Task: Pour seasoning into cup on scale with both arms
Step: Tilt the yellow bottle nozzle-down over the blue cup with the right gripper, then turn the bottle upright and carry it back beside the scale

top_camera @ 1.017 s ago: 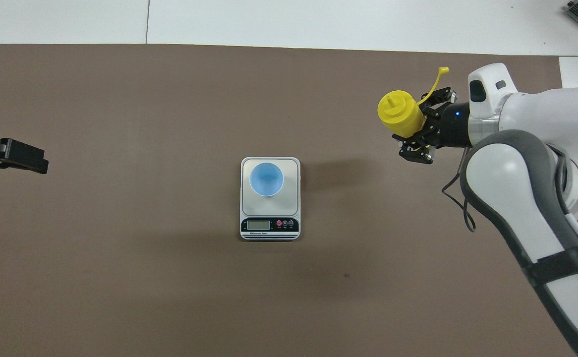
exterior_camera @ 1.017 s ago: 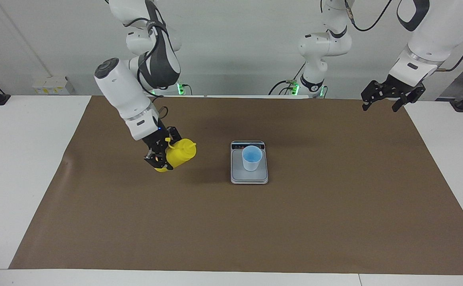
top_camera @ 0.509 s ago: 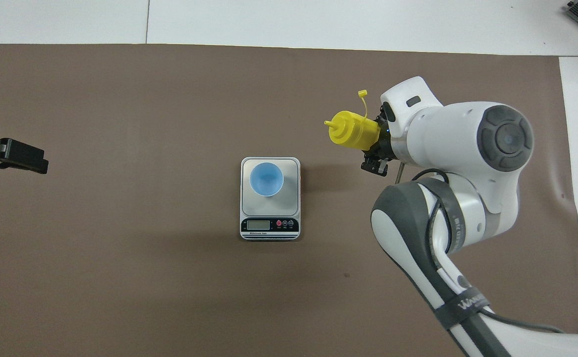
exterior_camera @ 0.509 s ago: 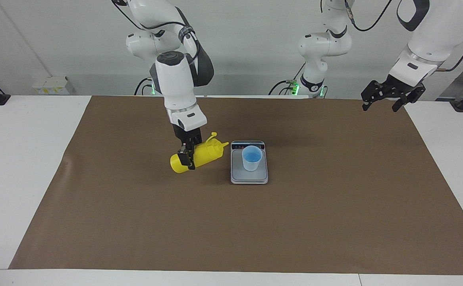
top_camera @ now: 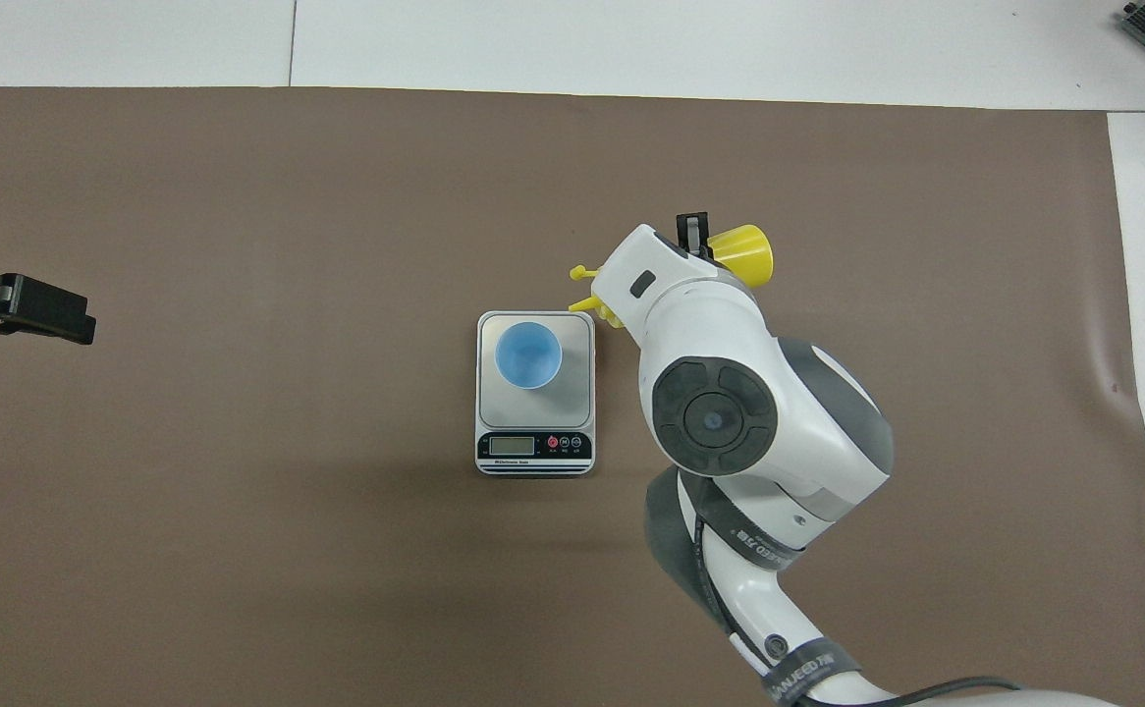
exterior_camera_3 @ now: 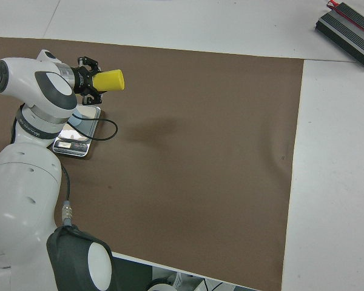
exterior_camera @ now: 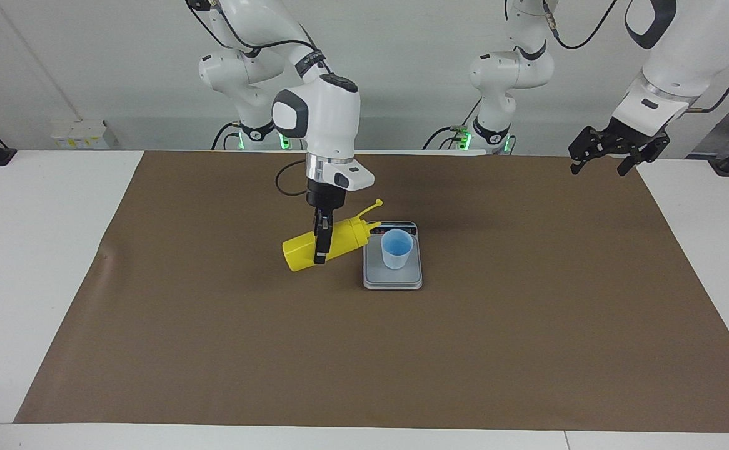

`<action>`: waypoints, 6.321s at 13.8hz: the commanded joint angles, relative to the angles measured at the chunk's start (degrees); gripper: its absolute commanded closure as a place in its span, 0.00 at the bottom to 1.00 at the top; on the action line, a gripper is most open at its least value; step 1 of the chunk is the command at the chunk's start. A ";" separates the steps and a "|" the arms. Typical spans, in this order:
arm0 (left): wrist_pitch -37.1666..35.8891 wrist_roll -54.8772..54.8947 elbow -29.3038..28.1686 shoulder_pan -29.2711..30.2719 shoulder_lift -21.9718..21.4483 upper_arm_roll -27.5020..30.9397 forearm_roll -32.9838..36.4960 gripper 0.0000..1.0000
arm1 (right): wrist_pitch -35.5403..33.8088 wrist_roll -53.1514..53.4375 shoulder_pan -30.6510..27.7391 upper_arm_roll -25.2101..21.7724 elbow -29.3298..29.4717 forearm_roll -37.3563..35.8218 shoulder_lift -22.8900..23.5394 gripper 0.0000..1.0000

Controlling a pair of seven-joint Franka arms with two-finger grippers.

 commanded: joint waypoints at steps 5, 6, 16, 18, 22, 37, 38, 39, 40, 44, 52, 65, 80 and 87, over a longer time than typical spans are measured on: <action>-0.23 0.80 -1.68 0.60 -1.62 -0.32 0.83 0.00 | -0.77 2.38 2.25 -0.13 0.85 -8.94 1.37 1.00; -0.23 0.80 -1.68 0.60 -1.62 -0.23 0.83 0.00 | -0.77 2.39 2.34 -0.22 0.85 -9.73 1.46 1.00; -0.23 0.80 -1.68 0.60 -1.62 -0.32 0.83 0.00 | -7.53 16.53 6.03 -0.13 2.69 -29.06 5.33 1.00; -0.23 0.80 -1.68 0.60 -1.62 -0.23 0.83 0.00 | -8.50 16.89 6.73 -0.13 2.69 -30.91 5.59 1.00; -0.23 0.80 -1.68 0.60 -1.53 -0.32 0.83 0.00 | -11.04 19.42 8.48 -0.13 2.69 -33.72 6.29 1.00; -0.23 0.80 -1.68 0.60 -1.62 -0.32 0.83 0.00 | -11.15 27.96 9.72 0.04 1.47 -39.44 8.05 1.00; -0.23 0.80 -1.68 0.60 -1.62 -0.23 0.83 0.00 | -11.06 27.88 9.72 0.04 1.46 -39.53 8.05 1.00; -0.23 0.80 -1.68 0.60 -1.62 -0.32 0.83 0.00 | -10.36 27.88 9.72 0.04 1.38 -39.53 8.14 1.00; -0.23 0.80 -1.68 0.60 -1.62 -0.23 0.83 0.00 | -9.74 27.70 9.72 0.04 1.29 -39.53 8.23 1.00; -0.23 0.80 -1.68 0.60 -1.62 -0.32 0.83 0.00 | -7.81 26.73 9.29 0.04 1.29 -39.53 8.23 1.00; -0.23 0.80 -1.68 0.60 -1.62 -0.23 0.83 0.00 | -3.51 25.77 6.04 0.13 0.67 -38.92 6.83 1.00; -0.23 0.80 -1.68 0.60 -1.62 -0.32 0.83 0.00 | 0.45 24.90 0.86 0.13 -0.03 -13.20 1.12 1.00; -0.23 0.80 -1.68 0.60 -1.62 -0.32 0.83 0.00 | 8.27 -6.63 -14.00 0.13 -2.84 38.30 -0.03 1.00; -0.23 0.80 -1.68 0.60 -1.62 -0.23 0.83 0.00 | 8.29 -38.88 -20.15 0.13 -7.23 75.04 -0.65 1.00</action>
